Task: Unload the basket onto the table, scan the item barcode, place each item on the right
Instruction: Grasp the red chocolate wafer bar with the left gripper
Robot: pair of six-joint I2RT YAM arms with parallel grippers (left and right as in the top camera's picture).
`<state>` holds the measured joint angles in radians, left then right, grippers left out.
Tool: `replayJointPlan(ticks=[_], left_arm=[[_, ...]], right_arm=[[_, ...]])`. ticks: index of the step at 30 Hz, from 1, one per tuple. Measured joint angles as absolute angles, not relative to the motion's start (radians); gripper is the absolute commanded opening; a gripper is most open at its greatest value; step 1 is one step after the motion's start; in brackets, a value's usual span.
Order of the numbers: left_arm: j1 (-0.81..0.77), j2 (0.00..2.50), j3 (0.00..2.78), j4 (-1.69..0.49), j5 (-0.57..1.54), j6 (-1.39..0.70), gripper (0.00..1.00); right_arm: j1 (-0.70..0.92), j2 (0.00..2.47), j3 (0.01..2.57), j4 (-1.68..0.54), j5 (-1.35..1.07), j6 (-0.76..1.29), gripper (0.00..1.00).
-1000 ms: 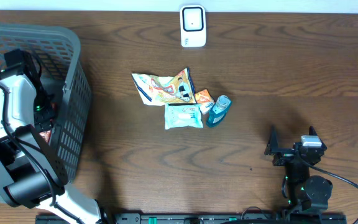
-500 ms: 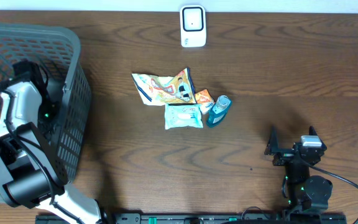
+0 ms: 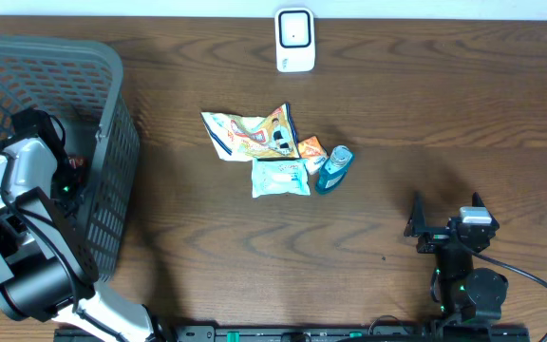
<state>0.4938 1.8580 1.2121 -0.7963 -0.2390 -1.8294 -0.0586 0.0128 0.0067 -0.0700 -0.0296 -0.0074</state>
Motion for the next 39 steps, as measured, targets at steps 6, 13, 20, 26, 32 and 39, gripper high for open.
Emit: replayJointPlan(ticks=[6,13,20,26,32,39], left_arm=[[0.494,1.857,1.209,-0.762,-0.242,-1.806,0.98],[0.494,1.855,1.209,-0.713,-0.238,-1.753,0.98],[0.495,1.855,1.209,-0.696,-0.225,-1.743,0.98],[0.498,1.868,1.222,-0.686,-0.185,-1.726,0.98],[0.497,1.897,1.25,-0.702,-0.169,-1.656,0.98],[0.496,1.907,1.256,-0.737,-0.154,-1.541,0.33]], right_arm=[[-0.059,0.013,0.007,-0.07,-0.03,-0.007,0.99],[-0.059,0.013,0.007,-0.07,-0.03,-0.007,0.99],[-0.059,0.013,0.007,-0.07,-0.03,-0.007,0.99],[-0.058,0.013,0.007,-0.07,-0.03,-0.007,0.99],[-0.059,0.013,0.007,-0.07,-0.03,-0.007,0.99],[-0.059,0.013,0.007,-0.07,-0.03,-0.007,0.99]])
